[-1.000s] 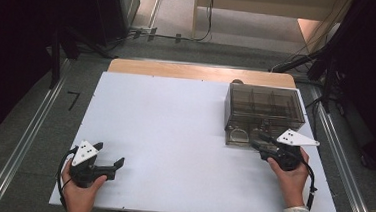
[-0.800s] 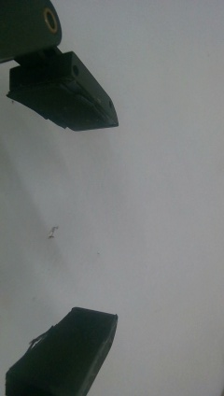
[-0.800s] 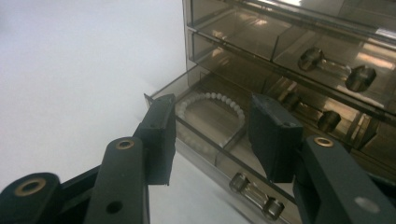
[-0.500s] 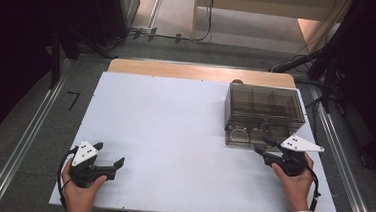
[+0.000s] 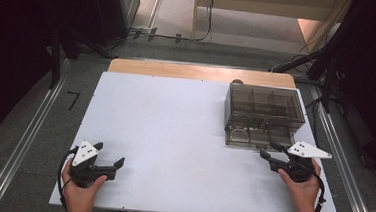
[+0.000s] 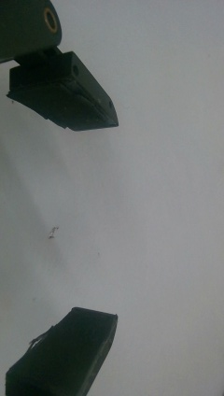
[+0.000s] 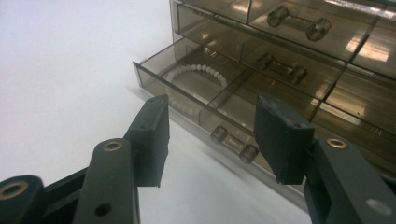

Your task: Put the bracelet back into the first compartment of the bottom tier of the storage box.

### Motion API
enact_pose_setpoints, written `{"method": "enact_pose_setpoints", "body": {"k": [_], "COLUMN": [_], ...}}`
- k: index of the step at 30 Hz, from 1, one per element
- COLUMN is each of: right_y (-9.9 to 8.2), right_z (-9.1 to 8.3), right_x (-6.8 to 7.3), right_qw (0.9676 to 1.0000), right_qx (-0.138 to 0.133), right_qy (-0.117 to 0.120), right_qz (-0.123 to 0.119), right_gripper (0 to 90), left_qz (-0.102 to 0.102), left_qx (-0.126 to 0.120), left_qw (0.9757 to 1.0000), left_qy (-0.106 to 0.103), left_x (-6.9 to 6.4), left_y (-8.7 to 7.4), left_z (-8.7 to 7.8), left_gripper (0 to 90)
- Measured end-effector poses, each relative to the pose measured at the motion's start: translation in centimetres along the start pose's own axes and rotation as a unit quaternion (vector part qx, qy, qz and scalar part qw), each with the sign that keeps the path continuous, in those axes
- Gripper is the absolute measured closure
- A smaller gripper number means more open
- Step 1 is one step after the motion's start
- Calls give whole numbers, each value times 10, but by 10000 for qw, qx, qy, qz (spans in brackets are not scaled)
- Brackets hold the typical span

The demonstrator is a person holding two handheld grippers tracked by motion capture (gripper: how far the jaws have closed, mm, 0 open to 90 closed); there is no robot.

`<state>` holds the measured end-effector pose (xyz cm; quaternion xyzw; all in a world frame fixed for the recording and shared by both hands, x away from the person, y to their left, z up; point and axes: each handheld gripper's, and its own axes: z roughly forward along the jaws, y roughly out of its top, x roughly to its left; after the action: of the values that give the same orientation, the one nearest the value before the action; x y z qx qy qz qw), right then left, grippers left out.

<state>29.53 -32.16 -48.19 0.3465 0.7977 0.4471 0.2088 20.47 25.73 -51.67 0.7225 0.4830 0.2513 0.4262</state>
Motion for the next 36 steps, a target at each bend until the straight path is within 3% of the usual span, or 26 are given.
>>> {"method": "enact_pose_setpoints", "body": {"k": [23,36], "right_y": [-18,-36], "right_z": [-18,-38], "right_x": [-9,-21], "right_qw": [9999,9997], "right_qx": [19,-22], "right_qy": [-110,-237], "right_qz": [43,111], "right_gripper": [398,385], "left_qz": [-4,-4], "left_qx": [-1,23], "left_qw": [10000,10000], "left_qy": [-26,-4], "left_x": [1,1], "left_y": [0,0], "left_z": [0,0], "left_gripper": [68,69]}}
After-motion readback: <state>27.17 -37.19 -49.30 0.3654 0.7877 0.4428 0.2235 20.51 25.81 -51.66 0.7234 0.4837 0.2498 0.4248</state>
